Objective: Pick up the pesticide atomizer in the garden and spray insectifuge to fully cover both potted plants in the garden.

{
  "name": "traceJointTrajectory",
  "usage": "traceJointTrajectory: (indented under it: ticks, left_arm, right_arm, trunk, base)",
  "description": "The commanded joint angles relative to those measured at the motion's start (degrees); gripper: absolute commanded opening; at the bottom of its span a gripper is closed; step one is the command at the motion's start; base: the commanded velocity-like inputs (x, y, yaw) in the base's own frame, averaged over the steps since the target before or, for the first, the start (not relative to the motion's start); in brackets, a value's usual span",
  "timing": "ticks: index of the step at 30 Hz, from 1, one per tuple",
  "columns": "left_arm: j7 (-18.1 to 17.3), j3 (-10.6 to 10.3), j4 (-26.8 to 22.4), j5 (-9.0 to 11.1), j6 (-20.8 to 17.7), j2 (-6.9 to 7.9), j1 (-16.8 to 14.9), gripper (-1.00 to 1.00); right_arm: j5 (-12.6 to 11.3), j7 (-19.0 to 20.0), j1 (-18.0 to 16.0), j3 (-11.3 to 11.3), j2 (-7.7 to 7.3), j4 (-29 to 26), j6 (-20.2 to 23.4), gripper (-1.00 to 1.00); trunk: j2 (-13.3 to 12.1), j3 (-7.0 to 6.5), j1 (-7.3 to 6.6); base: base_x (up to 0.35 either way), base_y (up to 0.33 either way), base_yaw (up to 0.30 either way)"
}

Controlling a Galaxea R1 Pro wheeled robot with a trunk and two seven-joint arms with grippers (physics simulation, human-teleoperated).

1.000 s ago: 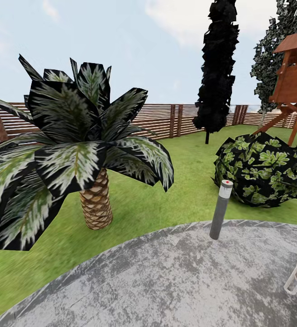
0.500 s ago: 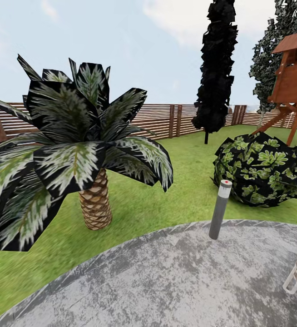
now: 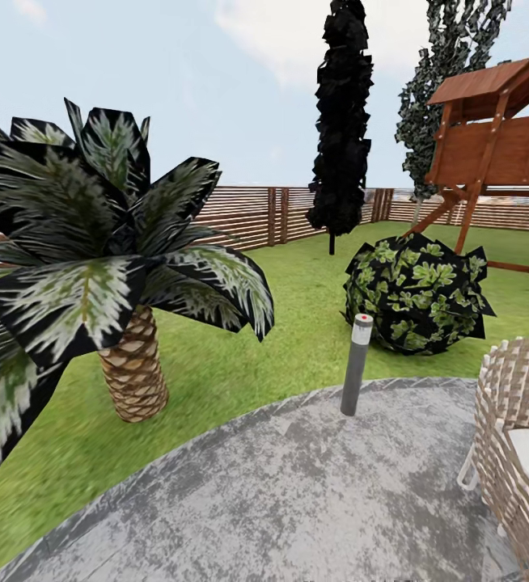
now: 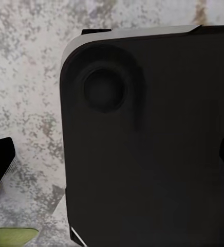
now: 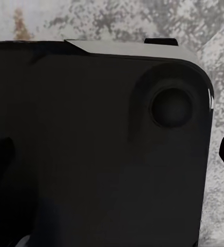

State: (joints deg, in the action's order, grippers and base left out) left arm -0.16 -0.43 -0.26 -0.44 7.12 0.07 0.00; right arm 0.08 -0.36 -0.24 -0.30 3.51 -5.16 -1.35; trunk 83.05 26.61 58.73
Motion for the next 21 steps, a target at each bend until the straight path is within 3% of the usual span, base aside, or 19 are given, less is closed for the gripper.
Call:
traceJointTrajectory:
  ticks: [1, 21]
  left_arm:
    - [0.0, -0.1, 0.0, -0.1, 0.2, 0.01, 0.0, 1.0]
    - [0.0, 0.0, -0.1, -0.2, 0.3, 0.07, 0.0, 1.0]
  right_arm:
    - [0.0, -0.1, 0.0, 0.0, 0.01, 0.0, -0.1, 1.0]
    - [0.0, -0.2, 0.0, -0.1, -0.34, 0.0, -0.1, 1.0]
  trunk:
    - [0.0, 0.05, 0.0]
    - [0.0, 0.05, 0.0]
  base:
    - [0.0, 0.0, -0.298]
    - [0.0, 0.0, -0.299]
